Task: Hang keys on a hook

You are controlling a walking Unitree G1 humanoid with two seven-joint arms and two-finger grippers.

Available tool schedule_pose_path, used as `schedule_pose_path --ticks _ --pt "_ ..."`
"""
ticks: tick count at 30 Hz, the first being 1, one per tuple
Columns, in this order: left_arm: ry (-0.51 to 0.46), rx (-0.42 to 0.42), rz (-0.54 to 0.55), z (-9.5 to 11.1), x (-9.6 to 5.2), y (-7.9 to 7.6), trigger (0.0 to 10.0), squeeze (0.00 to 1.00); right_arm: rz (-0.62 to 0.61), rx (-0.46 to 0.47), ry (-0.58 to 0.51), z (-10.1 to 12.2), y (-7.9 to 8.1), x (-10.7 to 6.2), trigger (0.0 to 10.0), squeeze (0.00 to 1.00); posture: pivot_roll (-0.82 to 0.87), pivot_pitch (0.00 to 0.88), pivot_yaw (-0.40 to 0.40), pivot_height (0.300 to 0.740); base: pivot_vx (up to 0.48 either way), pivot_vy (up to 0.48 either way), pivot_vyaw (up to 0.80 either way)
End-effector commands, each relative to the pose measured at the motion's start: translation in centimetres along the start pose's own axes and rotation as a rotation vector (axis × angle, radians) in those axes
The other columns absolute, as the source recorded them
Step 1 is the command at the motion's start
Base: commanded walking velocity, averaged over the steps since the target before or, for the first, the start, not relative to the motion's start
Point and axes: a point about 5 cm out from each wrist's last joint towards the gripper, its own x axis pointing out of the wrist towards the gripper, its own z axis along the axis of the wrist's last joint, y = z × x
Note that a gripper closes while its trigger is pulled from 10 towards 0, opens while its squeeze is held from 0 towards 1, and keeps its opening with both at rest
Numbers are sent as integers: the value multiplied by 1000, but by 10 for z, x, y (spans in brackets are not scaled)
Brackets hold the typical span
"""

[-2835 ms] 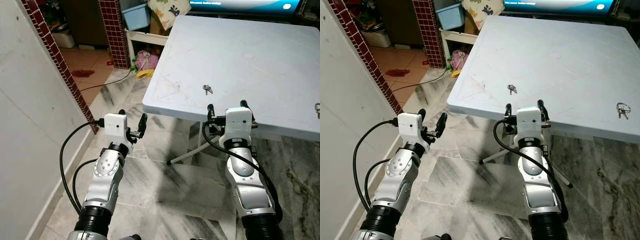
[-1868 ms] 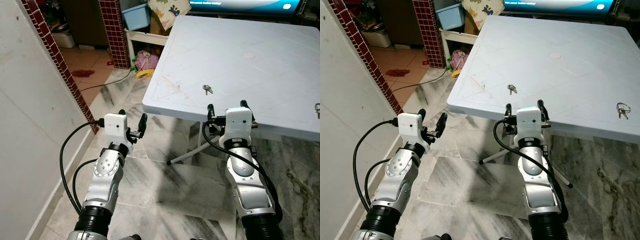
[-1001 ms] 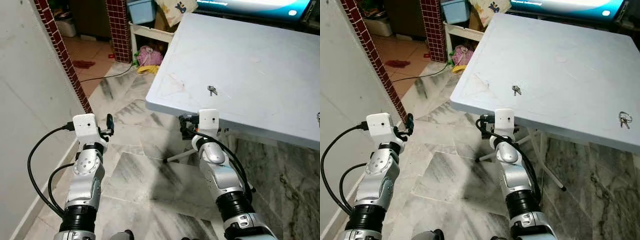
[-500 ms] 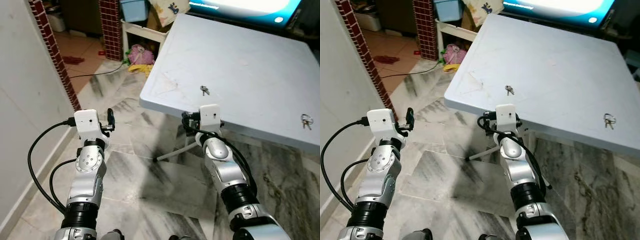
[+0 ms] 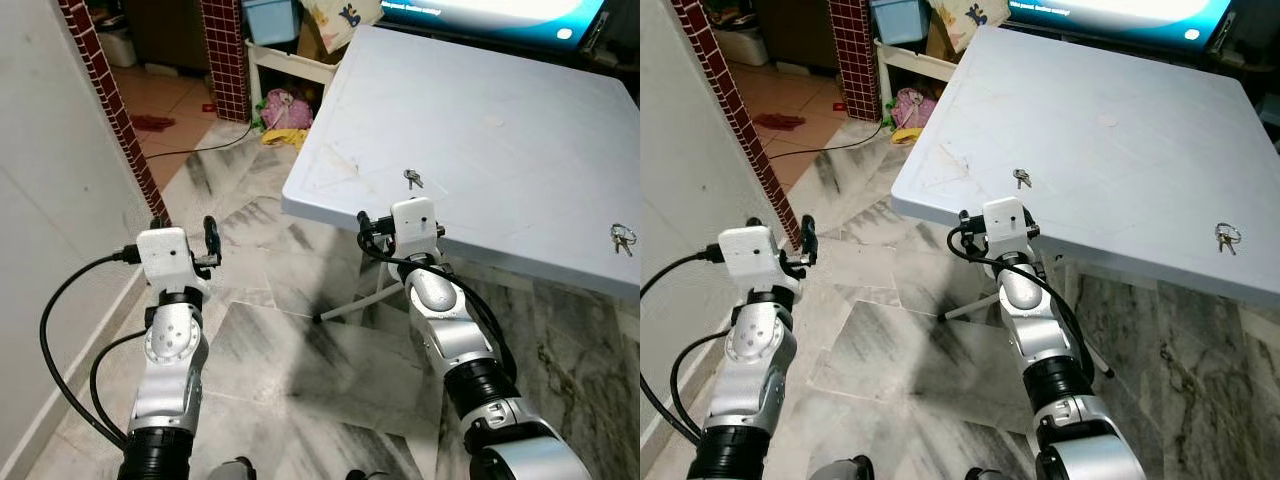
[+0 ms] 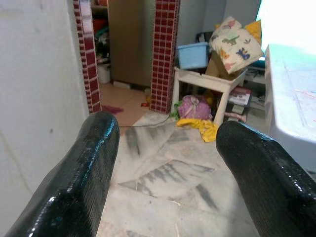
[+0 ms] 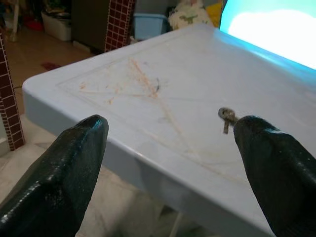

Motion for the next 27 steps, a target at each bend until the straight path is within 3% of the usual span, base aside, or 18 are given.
schedule_pose_path --ticks 1,8,12,15,22,27 --pt "-12 12 -1 1 2 -3 10000 0 -8 -11 -2 0 -7 2 10000 0 58 49 -53 740 0 0 0" --pt "-21 10 25 4 15 -1 10000 0 -10 5 18 -2 -17 4 10000 0 46 0 -57 740 0 0 0" --pt "-2 0 32 -2 18 -2 10000 0 -9 31 14 -11 -16 -3 10000 0 57 0 -35 740 0 0 0" --pt "-5 -5 8 -2 20 -9 10000 0 -31 39 25 -18 -13 -7 10000 0 45 0 -26 740 0 0 0" --pt "-38 -7 -47 5 27 -24 10000 0 -57 79 -4 -11 -9 -5 10000 0 22 0 -13 740 0 0 0" --pt "-67 -18 -134 11 25 -32 10000 0 -88 91 -14 -10 -15 -6 10000 0 14 0 3 740 0 0 0"
